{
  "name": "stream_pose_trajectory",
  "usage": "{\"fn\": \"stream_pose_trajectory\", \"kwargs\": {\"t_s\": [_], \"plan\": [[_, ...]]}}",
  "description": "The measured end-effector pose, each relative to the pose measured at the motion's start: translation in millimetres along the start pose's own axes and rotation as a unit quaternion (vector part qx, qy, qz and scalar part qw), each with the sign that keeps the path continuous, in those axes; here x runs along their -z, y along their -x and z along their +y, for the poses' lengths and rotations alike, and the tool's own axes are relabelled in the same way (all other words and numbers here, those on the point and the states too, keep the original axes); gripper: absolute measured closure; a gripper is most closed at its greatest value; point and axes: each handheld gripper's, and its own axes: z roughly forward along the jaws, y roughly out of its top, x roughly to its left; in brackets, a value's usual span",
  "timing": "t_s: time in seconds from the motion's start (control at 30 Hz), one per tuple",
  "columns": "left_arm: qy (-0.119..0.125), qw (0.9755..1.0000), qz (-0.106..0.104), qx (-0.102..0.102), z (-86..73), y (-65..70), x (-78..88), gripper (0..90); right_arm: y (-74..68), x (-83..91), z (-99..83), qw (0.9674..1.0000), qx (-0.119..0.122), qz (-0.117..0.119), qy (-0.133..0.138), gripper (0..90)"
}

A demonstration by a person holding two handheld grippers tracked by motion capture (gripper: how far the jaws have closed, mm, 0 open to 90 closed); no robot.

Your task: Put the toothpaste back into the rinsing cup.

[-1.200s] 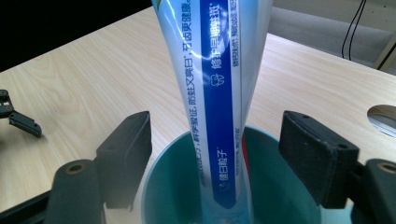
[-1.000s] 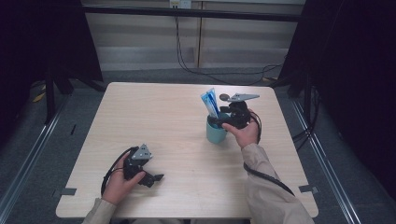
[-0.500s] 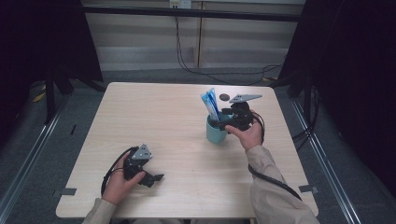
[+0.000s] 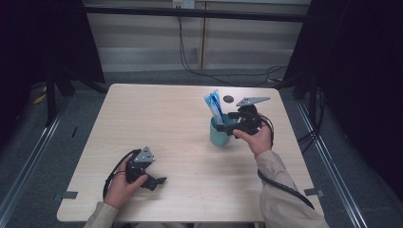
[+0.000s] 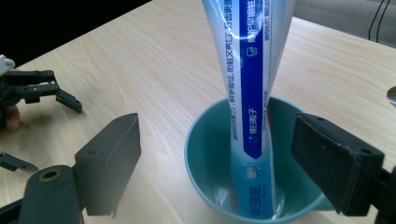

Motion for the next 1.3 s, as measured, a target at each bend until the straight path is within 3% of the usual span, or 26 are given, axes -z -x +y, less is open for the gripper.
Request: {"fn": "stream_pose_trajectory", "kwargs": {"t_s": [0.47, 1.3], "plan": [[-0.001, 1.0000, 0.000, 0.000, 0.0, 0.1, 0.1, 0.0, -1.4, 15.5, -5.5, 0.9999, 0.005, 0.000, -0.012, 15.3], [-0.001, 1.0000, 0.000, 0.000, 0.0, 0.0, 0.1, 0.0, -9.0, 42.1, -23.7, 0.9984, 0.041, -0.008, -0.039, 14.8]]}}
